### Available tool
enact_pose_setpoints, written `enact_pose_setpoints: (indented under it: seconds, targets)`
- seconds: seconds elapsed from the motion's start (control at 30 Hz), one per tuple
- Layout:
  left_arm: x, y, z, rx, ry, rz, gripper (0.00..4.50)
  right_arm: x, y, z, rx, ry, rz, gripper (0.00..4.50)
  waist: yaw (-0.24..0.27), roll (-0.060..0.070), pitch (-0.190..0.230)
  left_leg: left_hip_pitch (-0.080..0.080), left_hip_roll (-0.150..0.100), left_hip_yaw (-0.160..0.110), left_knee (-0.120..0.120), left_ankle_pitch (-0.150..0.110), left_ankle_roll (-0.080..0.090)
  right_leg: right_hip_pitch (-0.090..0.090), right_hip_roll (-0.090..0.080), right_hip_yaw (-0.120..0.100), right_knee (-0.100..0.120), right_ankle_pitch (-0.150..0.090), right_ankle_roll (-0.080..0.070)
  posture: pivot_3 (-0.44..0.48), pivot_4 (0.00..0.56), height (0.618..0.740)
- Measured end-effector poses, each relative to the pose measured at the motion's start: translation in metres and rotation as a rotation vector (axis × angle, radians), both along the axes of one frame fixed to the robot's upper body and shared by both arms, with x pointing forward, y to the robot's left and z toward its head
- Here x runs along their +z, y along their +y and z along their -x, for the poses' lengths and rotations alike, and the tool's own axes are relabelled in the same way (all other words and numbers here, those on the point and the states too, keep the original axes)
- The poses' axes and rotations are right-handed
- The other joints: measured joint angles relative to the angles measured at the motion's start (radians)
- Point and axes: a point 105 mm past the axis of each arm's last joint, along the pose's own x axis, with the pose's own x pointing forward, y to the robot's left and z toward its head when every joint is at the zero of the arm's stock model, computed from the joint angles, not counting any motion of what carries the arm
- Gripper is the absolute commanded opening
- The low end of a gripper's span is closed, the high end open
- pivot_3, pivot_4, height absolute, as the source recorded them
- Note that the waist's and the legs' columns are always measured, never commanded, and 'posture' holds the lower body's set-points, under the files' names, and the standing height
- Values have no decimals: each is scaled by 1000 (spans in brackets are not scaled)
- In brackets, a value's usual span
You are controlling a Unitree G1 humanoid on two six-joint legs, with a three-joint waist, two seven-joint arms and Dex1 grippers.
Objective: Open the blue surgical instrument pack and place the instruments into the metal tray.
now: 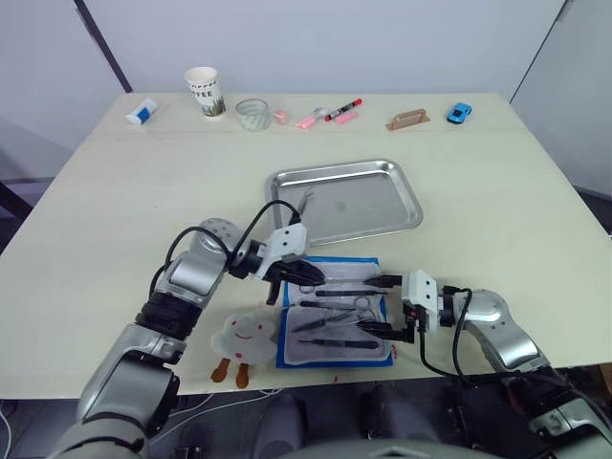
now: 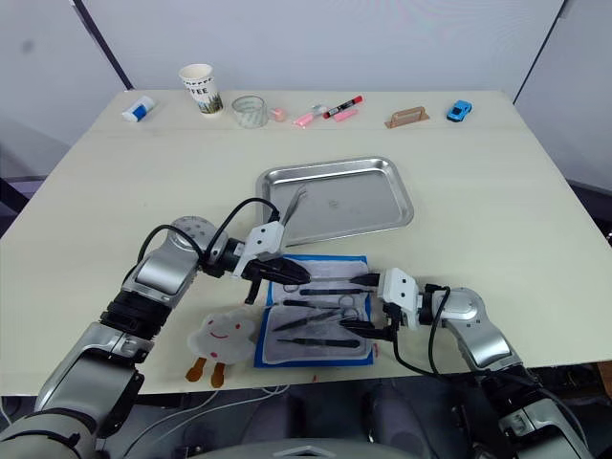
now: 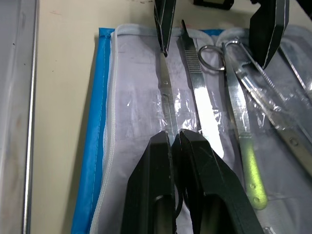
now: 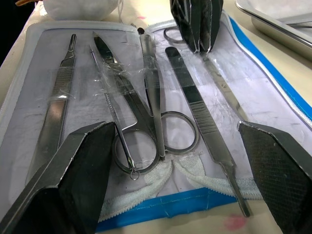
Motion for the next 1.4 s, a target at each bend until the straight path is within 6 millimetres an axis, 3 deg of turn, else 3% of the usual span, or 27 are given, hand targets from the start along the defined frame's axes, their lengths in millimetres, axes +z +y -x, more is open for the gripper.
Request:
enact_pose_setpoints:
  seconds: [0.4,1.4]
  targets:
    - [6,2,6,8,7,-98,153,0,0,0,0,0,-2,4389,0,0,0,0,0,0,0,0,0,0,0,0,0,0,-1,0,150,725]
    - [19,29,8,19,20,-209,153,0,3,0,2,0,-7,4389,-1,2,2,1,4,0,0,0,0,0,4,1,0,0,-3,0,150,725]
